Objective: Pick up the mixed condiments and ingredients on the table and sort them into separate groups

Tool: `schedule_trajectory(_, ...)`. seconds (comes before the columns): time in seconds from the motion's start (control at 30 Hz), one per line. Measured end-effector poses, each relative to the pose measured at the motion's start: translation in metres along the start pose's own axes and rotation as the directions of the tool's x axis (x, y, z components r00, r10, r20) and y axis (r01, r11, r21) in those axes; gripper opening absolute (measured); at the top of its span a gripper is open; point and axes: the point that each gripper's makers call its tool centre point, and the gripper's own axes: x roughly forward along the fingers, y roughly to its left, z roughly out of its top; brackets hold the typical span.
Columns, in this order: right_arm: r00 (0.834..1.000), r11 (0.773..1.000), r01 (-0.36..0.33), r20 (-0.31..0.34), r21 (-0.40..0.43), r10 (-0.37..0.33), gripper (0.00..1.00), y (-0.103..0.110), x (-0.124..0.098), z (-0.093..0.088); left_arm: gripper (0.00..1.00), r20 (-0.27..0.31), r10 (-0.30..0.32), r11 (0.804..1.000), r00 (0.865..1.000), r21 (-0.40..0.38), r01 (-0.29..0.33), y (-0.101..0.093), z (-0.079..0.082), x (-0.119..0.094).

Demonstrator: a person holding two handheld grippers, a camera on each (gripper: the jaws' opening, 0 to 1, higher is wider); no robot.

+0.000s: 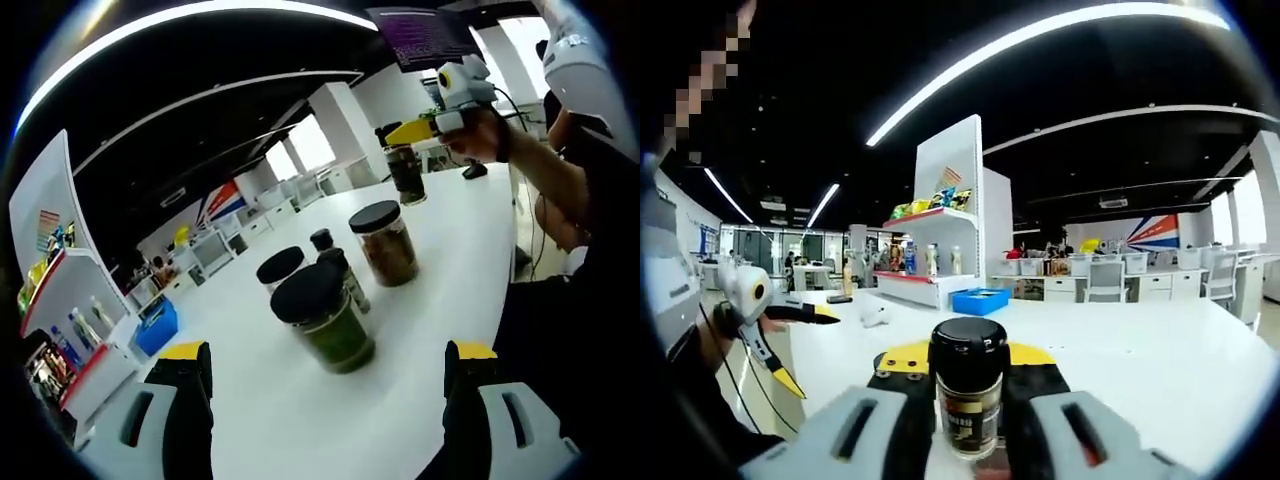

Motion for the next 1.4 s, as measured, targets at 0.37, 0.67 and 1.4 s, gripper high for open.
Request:
schedule_trajectory(0.37,0.996,0.996,0.088,0.015,-0.006,-0.088,0.23,-0.036,-0.017,0.007,0.95,0.01,-0.022,1.0,1.0,0.0,0.022,-0.004,0.003,0.009)
schedule_trajectory(0.67,0.992,0.99,0.127,0.01,-0.059,-0.127,0.23,-0.059,-0.022,0.017,0.95,0.0,-0.054,0.998,0.999,0.018,0.054,-0.014,0.008,0.02)
schedule_trajectory(1.4,0.964,0.958,0.261,-0.013,-0.117,-0.264,0.23,-0.139,0.001,0.02,0.95,0.006,-0.041,0.999,0.999,0.019,0.041,-0.014,0.013,0.017)
